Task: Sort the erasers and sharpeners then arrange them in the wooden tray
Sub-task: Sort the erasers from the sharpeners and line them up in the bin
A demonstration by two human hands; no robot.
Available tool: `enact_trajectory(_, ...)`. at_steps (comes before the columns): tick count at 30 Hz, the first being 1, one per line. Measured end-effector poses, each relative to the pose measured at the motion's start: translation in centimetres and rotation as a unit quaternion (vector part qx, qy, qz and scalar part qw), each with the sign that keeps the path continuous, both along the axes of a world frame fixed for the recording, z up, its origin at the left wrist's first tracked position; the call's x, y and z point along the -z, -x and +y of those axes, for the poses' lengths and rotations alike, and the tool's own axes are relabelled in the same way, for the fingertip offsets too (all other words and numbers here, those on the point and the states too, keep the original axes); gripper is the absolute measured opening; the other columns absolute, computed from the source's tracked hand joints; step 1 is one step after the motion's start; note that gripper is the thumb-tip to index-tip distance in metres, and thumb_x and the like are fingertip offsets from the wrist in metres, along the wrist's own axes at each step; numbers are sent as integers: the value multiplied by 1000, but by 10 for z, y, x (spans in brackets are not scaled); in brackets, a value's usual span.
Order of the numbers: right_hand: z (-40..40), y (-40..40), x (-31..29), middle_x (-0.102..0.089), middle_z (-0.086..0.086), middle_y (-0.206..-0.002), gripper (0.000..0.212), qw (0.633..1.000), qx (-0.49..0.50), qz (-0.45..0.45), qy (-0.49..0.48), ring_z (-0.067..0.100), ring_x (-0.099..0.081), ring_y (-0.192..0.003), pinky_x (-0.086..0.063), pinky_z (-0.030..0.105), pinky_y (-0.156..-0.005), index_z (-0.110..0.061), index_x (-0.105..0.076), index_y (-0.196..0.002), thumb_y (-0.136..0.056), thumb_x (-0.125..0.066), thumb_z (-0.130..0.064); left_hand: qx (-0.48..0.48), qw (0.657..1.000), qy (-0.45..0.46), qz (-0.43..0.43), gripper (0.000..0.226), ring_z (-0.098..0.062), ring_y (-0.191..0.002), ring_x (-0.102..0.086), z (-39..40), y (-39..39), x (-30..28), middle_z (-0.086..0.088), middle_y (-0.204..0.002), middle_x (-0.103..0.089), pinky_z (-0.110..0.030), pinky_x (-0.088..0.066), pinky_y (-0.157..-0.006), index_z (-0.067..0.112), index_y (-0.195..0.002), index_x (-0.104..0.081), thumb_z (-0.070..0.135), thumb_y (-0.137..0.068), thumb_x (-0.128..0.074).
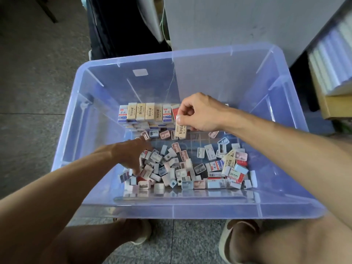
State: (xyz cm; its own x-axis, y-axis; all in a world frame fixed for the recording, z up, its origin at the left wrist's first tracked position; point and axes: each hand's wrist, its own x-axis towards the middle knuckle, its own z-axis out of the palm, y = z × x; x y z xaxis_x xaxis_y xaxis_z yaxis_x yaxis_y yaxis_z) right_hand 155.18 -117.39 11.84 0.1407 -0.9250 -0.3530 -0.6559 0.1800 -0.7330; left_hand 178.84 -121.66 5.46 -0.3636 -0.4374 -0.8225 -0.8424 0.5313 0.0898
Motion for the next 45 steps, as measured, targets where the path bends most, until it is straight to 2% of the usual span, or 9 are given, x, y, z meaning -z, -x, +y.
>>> enact_trajectory(4, 0, 1, 2, -58, -13, -70, 8, 1000, -4, 4, -5, 1, -53, -64, -40, 21, -59, -19, -69, -88, -92, -70, -26, 11, 1000, -8, -11, 96, -22, -113, -50, -1, 1, 3, -5, -139, -40, -29, -46, -90, 22, -146, -35, 25, -67, -89)
enact_trajectory(8, 1, -1, 2, -58, -12, -72, 9, 1000, -12, 4, -11, 3, -55, -66, -39, 21, -58, -19, -68, -87, -92, -70, -25, 1, 999, -39, -18, 66, -16, -95, -56, -1, 2, 3, 1, -114, -60, -24, -41, -72, 22, -121, -54, 26, -65, -89)
enact_trajectory(11, 1, -2, 3, -58, -11, -73, 9, 1000, -13, 1, -17, 4, -56, -66, -40, 22, -59, -18, -68, -87, -92, -70, -26, 16, 998, -45, -36, 50, -14, -87, -56, 5, 2, 6, 2, -104, -60, -21, -38, -61, 21, -110, -60, 24, -67, -87)
enact_trajectory(15, 2, -2, 3, -59, -11, -75, 9, 1000, -13, 2, -17, 4, -57, -68, -41, 21, -59, -19, -67, -87, -92, -70, -25, 46, 997, -37, -57, 72, -23, -116, -53, 10, 1, 7, -3, -133, -52, -29, -43, -88, 18, -138, -47, 27, -76, -81)
enact_trajectory(23, 5, -2, 3, -60, -10, -74, 11, 1000, -19, 10, -19, 5, -57, -67, -42, 23, -59, -22, -65, -82, -92, -70, -25, 30, 993, -106, -53, 39, -24, -104, -57, 12, -4, 15, -5, -117, -59, -36, -48, -90, 19, -113, -56, 25, -80, -77)
enact_trajectory(27, 5, -2, 3, -60, -10, -74, 13, 1000, -18, 8, -24, 6, -58, -68, -43, 24, -60, -22, -65, -80, -92, -70, -24, -5, 994, -104, -22, 24, -17, -83, -54, 10, -4, 15, 4, -91, -59, -22, -42, -65, 22, -96, -56, 18, -82, -74)
enact_trajectory(35, 6, 0, 5, -59, -11, -73, 12, 999, -13, 4, -29, 5, -58, -67, -40, 22, -58, -21, -66, -81, -92, -71, -22, -115, 982, -129, 83, 29, -7, -73, -59, 17, 3, 17, 2, -90, -63, -12, -44, -58, 21, -100, -52, 18, -84, -75)
enact_trajectory(41, 6, 2, 7, -59, -11, -74, 11, 999, -11, 16, -35, 5, -56, -67, -39, 22, -58, -22, -66, -82, -92, -69, -24, -198, 961, -35, 191, 41, -10, -77, -58, 18, 4, 20, -1, -97, -60, -21, -48, -60, 21, -112, -41, 29, -87, -72)
enact_trajectory(45, 5, 7, 10, -59, -11, -75, 14, 998, 7, 49, -40, 7, -55, -68, -40, 24, -58, -24, -64, -79, -92, -69, -24, -196, 948, -21, 251, 34, -15, -81, -68, 19, 10, 22, -1, -96, -66, -31, -60, -69, 23, -110, -46, 19, -88, -71)
